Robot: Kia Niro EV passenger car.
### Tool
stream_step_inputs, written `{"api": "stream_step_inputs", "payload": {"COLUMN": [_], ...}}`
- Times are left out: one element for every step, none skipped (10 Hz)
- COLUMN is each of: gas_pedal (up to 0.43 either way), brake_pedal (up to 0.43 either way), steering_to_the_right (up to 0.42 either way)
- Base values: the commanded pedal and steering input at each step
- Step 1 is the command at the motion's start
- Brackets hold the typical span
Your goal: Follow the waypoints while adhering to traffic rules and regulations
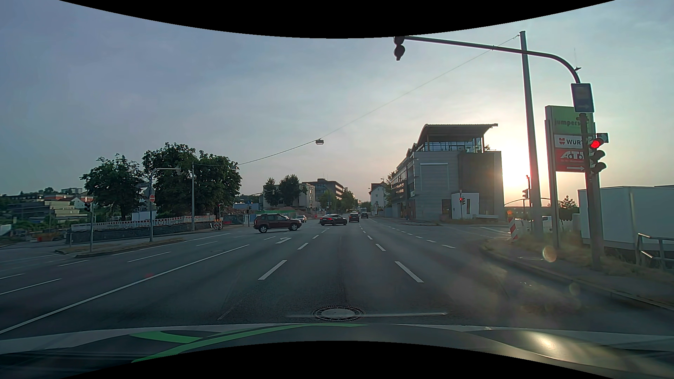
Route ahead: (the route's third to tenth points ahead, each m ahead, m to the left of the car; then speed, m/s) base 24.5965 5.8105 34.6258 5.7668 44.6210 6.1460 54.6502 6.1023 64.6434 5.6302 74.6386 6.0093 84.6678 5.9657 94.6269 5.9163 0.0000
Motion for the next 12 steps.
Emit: {"api": "stream_step_inputs", "payload": {"gas_pedal": [0.000,0.000,0.000,0.000,0.000,0.000,0.000,0.000,0.000,0.000,0.000,0.000], "brake_pedal": [0.311,0.311,0.311,0.311,0.311,0.311,0.311,0.311,0.311,0.311,0.311,0.311], "steering_to_the_right": [0.001,0.001,0.001,0.001,0.001,0.001,0.001,0.001,0.001,0.001,0.001,0.001]}}
